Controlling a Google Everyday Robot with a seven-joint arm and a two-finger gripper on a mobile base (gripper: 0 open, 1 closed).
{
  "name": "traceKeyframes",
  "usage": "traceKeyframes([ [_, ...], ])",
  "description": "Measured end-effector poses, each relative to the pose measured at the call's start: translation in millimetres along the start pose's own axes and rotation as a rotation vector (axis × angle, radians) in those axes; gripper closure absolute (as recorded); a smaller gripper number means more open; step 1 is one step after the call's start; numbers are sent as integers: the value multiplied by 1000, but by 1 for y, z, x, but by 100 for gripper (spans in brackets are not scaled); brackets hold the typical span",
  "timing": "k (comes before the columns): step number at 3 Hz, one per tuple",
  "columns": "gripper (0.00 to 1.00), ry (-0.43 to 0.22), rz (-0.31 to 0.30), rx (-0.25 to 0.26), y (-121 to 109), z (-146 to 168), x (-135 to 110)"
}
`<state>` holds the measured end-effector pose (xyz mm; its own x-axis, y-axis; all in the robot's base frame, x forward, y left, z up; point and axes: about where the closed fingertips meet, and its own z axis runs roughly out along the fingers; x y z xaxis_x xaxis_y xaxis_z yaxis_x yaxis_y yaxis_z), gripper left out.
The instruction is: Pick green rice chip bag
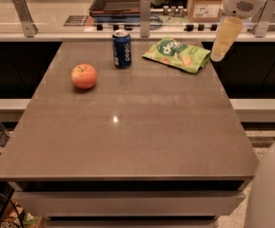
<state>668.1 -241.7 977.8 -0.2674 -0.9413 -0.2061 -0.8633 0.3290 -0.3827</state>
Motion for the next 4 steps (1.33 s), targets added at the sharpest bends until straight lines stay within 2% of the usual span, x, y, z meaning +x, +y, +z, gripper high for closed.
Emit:
traceKeyframes([
  [1, 0, -37, 35, -13, -23, 34, -3],
  [2, 0, -73, 60, -31, -36, 62, -6],
  [4, 0, -110, 48, -65, -44, 101, -34],
])
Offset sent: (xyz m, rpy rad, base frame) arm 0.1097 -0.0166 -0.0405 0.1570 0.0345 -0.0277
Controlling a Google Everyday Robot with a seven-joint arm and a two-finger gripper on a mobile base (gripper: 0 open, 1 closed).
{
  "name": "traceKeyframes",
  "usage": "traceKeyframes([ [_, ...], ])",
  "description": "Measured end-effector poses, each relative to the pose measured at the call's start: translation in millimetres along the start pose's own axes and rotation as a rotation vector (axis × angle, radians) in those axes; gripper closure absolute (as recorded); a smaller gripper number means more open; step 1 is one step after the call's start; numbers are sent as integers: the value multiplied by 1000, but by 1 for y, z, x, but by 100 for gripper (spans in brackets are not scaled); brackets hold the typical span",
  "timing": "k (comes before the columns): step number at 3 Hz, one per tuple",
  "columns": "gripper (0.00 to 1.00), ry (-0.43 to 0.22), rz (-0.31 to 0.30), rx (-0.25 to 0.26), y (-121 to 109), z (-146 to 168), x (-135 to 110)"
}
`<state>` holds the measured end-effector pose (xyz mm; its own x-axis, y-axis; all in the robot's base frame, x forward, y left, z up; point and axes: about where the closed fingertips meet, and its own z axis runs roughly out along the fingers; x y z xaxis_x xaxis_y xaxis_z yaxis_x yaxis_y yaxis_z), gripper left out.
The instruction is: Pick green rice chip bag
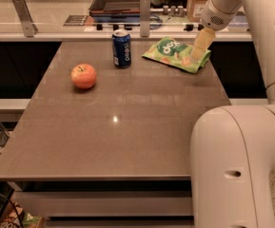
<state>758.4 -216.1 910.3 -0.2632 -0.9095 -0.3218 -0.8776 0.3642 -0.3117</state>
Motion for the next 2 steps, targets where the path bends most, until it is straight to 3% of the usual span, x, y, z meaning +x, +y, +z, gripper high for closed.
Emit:
traceKeyframes([
  [2, 0, 31, -30, -42, 7, 23, -20],
])
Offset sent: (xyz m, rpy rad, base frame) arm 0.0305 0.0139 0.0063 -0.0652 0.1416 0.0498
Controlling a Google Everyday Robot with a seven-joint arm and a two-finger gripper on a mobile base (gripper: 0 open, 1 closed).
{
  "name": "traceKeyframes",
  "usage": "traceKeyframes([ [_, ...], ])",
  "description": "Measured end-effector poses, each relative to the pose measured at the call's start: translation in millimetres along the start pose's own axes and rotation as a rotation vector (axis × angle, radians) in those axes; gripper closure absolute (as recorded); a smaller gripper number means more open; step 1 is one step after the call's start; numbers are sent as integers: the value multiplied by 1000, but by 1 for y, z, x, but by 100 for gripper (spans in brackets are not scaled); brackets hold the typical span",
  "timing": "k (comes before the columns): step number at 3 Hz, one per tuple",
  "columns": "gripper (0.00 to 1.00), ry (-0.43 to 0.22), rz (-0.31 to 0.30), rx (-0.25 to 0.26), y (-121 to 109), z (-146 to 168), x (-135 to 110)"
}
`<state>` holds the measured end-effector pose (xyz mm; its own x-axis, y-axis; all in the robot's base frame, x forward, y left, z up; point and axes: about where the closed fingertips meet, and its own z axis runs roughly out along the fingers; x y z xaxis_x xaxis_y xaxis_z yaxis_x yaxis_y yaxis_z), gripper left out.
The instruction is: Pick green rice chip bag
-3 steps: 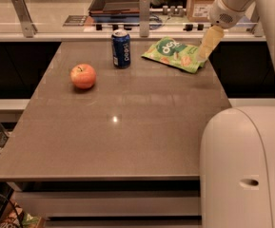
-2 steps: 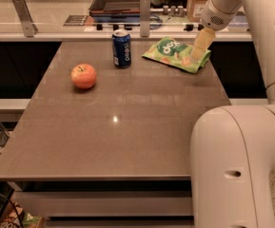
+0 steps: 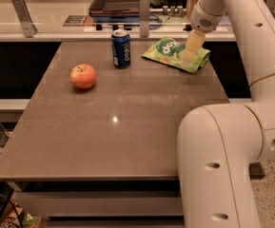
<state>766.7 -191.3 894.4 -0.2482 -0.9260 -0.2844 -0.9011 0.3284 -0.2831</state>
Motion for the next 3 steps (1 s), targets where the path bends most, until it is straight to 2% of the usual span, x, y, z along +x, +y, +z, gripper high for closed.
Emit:
traceKeyframes([
  [3, 0, 55, 5, -42, 5, 25, 6],
])
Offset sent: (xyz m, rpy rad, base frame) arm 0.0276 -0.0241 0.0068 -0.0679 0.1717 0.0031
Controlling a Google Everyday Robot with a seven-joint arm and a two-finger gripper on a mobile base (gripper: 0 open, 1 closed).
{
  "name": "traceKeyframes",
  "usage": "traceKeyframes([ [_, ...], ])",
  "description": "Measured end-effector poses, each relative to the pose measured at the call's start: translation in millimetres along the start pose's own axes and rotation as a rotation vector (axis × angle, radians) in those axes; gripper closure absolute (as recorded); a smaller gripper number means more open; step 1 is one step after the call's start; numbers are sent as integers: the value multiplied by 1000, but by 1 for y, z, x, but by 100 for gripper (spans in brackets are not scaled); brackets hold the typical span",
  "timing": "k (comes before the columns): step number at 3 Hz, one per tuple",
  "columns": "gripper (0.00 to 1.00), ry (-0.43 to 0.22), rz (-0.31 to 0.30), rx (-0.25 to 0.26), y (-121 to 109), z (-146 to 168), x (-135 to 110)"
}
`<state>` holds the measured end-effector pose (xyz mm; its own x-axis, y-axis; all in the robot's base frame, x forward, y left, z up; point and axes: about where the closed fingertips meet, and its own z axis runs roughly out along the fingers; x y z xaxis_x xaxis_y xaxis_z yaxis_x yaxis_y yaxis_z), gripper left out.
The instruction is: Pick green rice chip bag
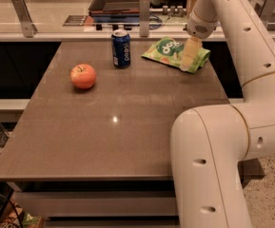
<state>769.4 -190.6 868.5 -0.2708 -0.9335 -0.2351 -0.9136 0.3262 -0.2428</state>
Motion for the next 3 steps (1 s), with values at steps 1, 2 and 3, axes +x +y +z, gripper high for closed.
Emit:
traceKeyframes([
  [1, 0, 7, 5, -5, 0, 4, 3],
  [2, 0, 12, 7, -8, 0, 6, 4],
  [3, 0, 15, 9, -11, 1, 8, 5],
])
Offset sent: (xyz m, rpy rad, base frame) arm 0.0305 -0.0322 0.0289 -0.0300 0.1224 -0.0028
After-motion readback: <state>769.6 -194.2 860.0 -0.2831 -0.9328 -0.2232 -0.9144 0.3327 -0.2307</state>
